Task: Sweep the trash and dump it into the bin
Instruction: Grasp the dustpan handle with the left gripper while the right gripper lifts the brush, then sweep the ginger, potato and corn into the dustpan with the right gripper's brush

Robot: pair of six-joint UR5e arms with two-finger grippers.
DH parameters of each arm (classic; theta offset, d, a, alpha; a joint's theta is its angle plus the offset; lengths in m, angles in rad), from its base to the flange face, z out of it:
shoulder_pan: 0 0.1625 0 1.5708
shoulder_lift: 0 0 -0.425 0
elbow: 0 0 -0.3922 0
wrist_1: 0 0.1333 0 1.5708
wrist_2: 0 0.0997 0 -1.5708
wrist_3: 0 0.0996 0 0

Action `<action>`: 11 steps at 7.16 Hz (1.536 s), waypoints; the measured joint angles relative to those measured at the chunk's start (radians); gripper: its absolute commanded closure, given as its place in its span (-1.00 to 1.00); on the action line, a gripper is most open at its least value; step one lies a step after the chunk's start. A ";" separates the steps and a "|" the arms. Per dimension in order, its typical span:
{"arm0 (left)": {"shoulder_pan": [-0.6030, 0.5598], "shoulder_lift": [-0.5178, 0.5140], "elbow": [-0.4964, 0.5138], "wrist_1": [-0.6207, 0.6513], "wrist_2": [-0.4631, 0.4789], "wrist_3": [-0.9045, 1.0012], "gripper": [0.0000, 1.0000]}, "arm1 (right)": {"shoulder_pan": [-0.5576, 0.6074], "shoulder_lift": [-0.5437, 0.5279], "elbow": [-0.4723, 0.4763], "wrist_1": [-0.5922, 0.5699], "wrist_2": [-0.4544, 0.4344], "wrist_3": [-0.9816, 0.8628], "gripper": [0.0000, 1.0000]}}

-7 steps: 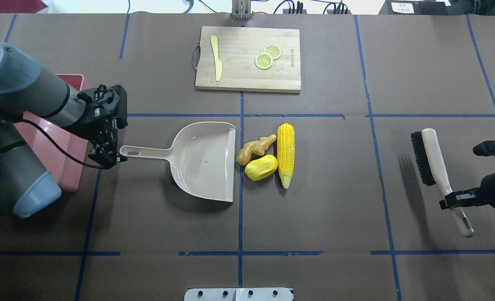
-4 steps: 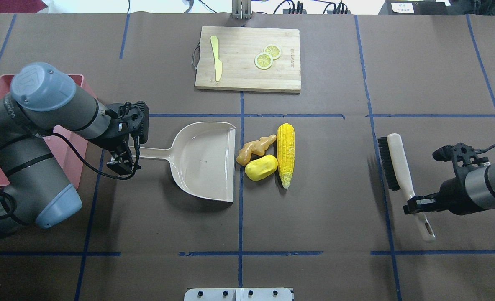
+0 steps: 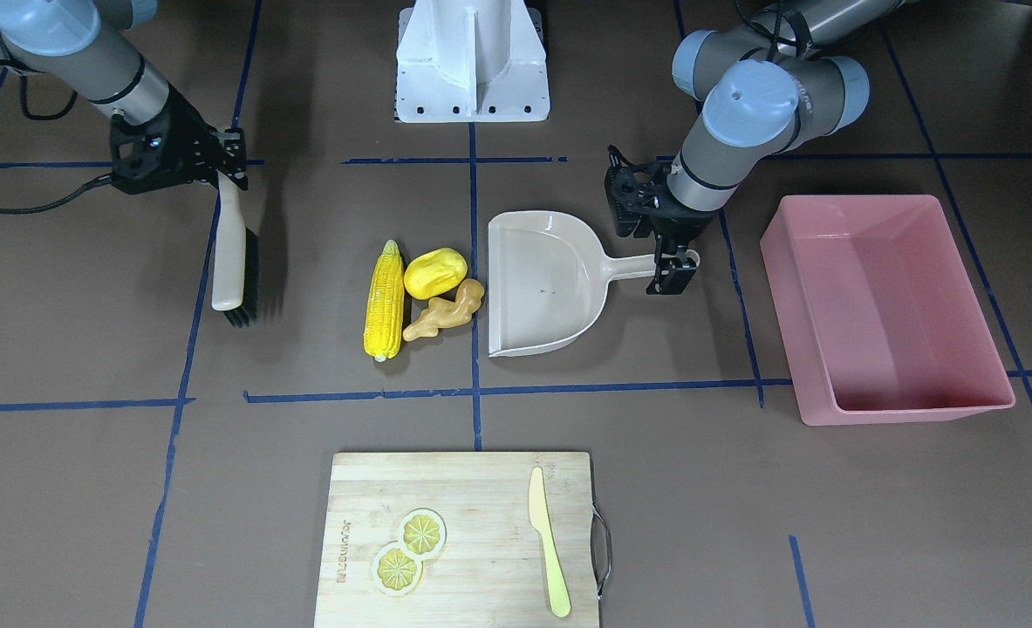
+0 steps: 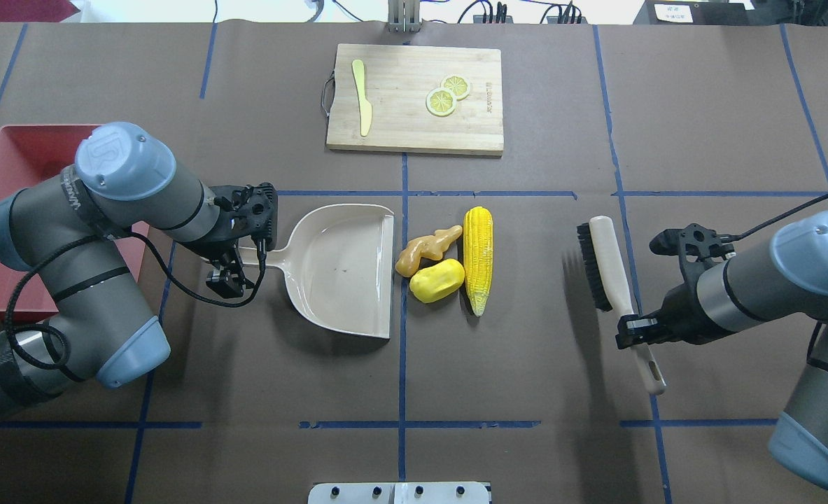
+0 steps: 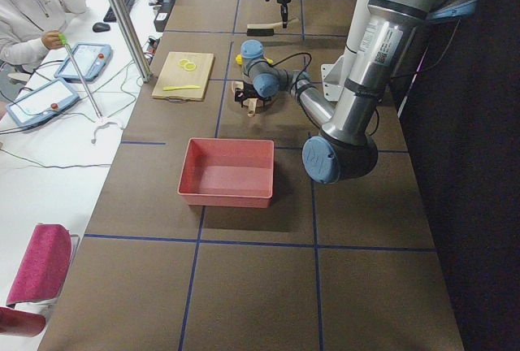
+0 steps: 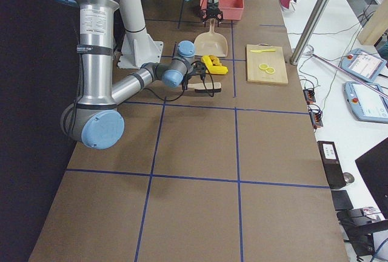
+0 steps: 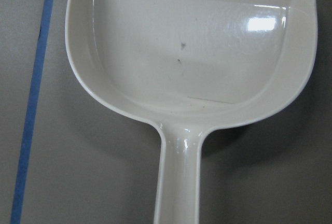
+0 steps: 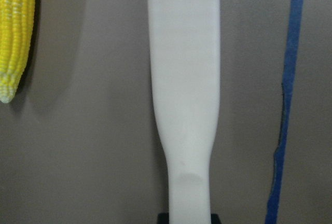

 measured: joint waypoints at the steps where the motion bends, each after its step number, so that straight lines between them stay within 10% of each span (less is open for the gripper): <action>1: 0.007 -0.002 0.003 0.001 0.008 -0.001 -0.60 | -0.017 0.022 -0.004 -0.017 0.003 0.000 1.00; 6: 0.037 -0.005 0.010 0.002 0.108 0.020 0.77 | -0.062 0.122 -0.013 -0.148 0.007 -0.001 1.00; 11: 0.045 -0.035 0.006 0.030 0.239 0.186 0.93 | -0.068 0.198 -0.072 -0.170 0.006 0.000 1.00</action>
